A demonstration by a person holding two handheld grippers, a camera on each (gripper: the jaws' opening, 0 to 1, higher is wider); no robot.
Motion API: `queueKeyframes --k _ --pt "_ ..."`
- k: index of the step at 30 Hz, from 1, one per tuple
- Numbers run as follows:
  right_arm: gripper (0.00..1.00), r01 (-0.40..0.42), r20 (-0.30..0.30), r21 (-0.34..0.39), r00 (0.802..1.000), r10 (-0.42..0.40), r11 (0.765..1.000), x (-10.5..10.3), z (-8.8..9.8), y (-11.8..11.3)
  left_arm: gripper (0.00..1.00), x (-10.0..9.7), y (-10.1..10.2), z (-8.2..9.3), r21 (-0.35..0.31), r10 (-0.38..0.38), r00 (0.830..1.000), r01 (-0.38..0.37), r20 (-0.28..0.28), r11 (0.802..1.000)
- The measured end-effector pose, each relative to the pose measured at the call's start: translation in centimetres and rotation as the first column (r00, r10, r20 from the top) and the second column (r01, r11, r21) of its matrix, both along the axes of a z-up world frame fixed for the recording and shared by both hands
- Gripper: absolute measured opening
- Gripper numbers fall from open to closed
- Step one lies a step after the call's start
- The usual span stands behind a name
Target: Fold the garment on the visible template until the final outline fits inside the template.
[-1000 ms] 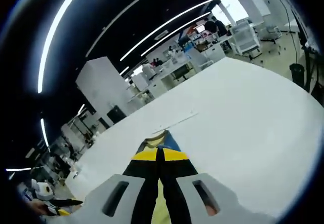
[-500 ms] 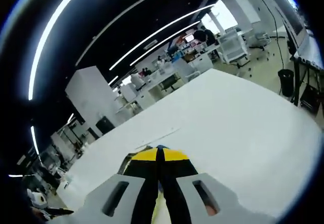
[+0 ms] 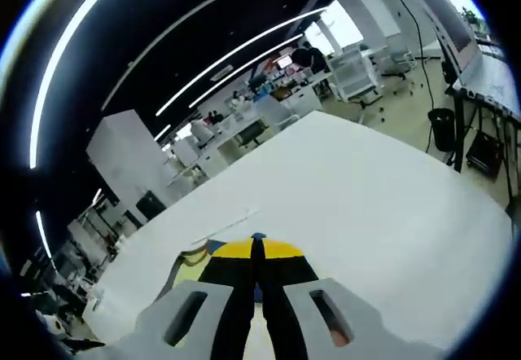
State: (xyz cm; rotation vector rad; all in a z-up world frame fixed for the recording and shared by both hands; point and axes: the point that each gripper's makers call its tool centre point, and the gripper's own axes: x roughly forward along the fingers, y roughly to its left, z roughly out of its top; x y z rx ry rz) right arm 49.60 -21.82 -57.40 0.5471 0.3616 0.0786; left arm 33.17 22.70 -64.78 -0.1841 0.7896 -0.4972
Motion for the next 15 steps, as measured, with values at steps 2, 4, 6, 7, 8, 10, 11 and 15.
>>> queueKeyframes --k 2,4,6,7,8,10,11,15 --pt "0.01 0.003 -0.007 -0.002 1.0 -0.003 1.0 0.8 -0.6 -1.1 0.92 0.0 -0.1 -0.1 0.0 -0.002 1.0 0.002 -0.002 1.0" --pt "0.01 0.008 -0.011 -0.001 1.0 -0.008 1.0 1.6 -1.1 -2.1 0.92 -0.1 -0.1 -0.1 0.001 -0.002 1.0 0.002 -0.006 1.0" --pt "0.01 0.005 -0.015 -0.007 1.0 -0.006 1.0 1.9 -1.1 -2.3 0.92 -0.1 0.0 -0.2 0.003 0.0 1.0 0.0 -0.008 1.0" --pt "0.01 0.003 -0.019 -0.014 1.0 -0.003 1.0 2.3 -1.4 -2.9 0.92 -0.1 0.0 -0.2 0.004 0.002 1.0 -0.002 -0.01 1.0" --pt "0.01 0.001 -0.022 -0.02 1.0 -0.002 1.0 2.6 -1.5 -3.1 0.92 -0.2 0.1 -0.2 0.005 0.004 1.0 -0.004 -0.011 1.0" --pt "0.01 -0.001 -0.022 -0.023 1.0 0.0 1.0 3.2 -1.6 -3.6 0.92 -0.2 0.2 -0.3 0.008 0.01 1.0 -0.01 -0.013 1.0" --pt "0.01 0.0 -0.022 -0.025 1.0 -0.001 1.0 3.5 -1.7 -3.9 0.92 -0.2 0.2 -0.3 0.008 0.012 1.0 -0.012 -0.013 1.0" --pt "0.01 -0.001 -0.022 -0.034 1.0 0.0 0.999 4.7 -2.0 -4.8 0.93 -0.2 0.3 -0.3 0.009 0.021 1.0 -0.021 -0.015 1.0"
